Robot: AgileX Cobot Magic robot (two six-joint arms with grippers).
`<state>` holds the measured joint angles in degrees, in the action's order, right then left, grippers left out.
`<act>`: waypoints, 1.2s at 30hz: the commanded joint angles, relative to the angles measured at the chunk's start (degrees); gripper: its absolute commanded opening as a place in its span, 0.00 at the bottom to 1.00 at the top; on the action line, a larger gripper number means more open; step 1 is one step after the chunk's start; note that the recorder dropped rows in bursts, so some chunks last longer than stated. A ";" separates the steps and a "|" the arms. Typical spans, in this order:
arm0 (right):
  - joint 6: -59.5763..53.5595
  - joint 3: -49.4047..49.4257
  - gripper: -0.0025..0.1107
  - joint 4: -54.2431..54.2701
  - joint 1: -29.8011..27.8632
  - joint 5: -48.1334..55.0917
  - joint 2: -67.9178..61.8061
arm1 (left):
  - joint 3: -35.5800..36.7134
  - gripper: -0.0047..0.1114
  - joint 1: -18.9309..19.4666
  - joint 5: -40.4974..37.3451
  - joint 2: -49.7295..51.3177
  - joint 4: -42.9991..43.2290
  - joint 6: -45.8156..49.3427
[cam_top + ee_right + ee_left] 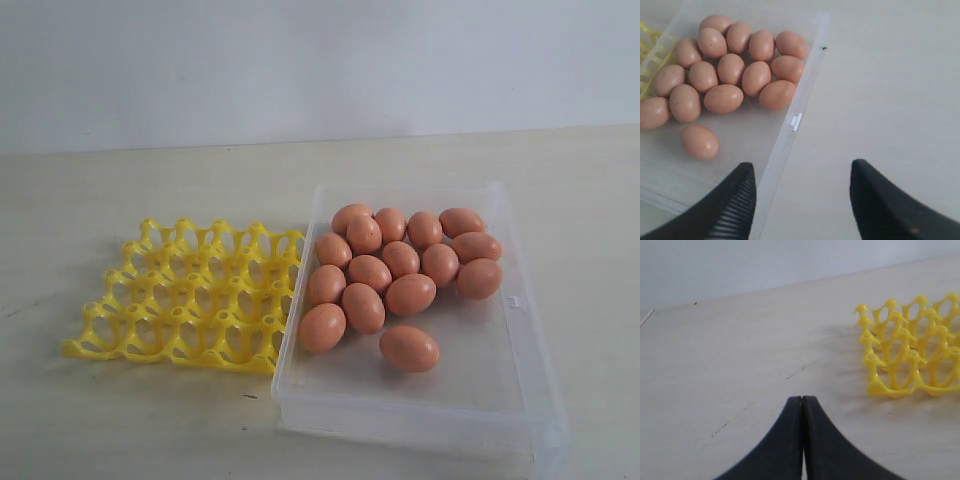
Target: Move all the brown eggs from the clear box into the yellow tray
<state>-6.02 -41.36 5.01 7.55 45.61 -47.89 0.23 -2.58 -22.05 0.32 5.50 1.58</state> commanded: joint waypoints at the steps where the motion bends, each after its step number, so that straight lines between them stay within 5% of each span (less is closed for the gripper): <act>1: 1.63 -0.05 0.35 -0.99 1.13 -1.31 -1.33 | -0.23 0.04 -0.28 0.35 -0.32 -0.06 -0.26; 4: 1.63 -0.17 0.27 0.21 1.13 -2.51 -3.41 | -0.23 0.04 -0.28 0.35 -0.32 -0.06 -0.26; 12: -13.19 -3.32 0.39 13.36 1.13 -3.10 -13.37 | -0.23 0.04 -0.28 0.35 -0.32 -0.06 -0.26; 18: -24.13 -3.55 0.35 29.92 3.22 -9.65 -17.20 | -0.23 0.04 -0.28 0.35 -0.32 -0.06 -0.26; 23: -22.36 -3.66 0.24 27.80 7.08 -4.45 -20.25 | -0.23 0.04 -0.28 0.35 -0.32 -0.06 -0.26; 36: -6.60 -23.82 0.34 6.73 23.87 11.10 -39.13 | -0.23 0.04 -0.28 0.35 -0.32 -0.06 -0.26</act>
<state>-15.10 -60.25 16.69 29.44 53.48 -83.73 0.23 -2.58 -22.05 0.32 5.50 1.58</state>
